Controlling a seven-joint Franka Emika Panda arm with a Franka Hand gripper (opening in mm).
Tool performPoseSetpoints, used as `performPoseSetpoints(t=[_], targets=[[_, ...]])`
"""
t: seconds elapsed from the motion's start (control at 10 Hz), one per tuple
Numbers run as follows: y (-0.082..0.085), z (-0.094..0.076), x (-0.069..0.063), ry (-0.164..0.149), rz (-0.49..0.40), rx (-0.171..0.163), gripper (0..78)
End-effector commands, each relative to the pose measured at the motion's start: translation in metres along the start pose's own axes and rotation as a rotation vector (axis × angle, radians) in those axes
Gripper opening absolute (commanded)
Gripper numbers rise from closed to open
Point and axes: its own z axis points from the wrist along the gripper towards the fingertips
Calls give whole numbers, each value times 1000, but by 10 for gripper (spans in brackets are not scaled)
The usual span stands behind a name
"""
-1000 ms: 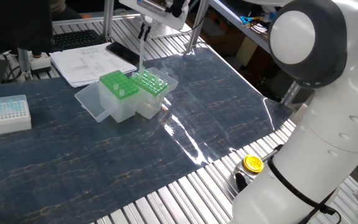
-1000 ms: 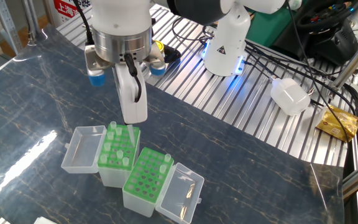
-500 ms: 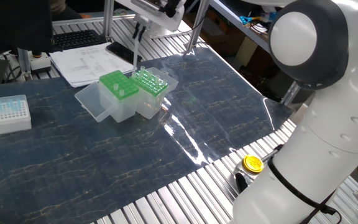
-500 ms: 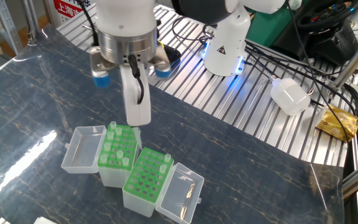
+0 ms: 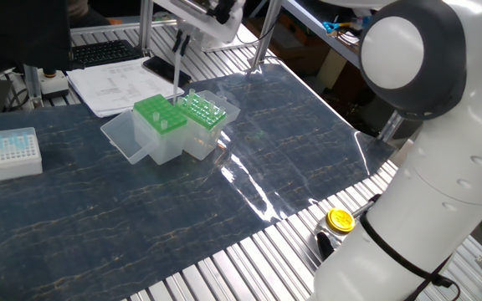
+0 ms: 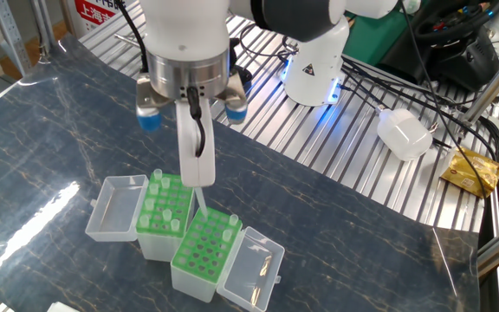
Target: Transfer all large pipette tips from one holder to another
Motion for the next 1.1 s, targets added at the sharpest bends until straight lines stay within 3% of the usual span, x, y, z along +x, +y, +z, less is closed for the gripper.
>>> performPoseSetpoints(t=[0.1, 0.3, 1.1], targets=[[5, 0, 1, -4, 17, -5, 13], [16, 5, 4, -12, 62, -10, 13], [31, 19, 11, -35, 159, -50, 13]])
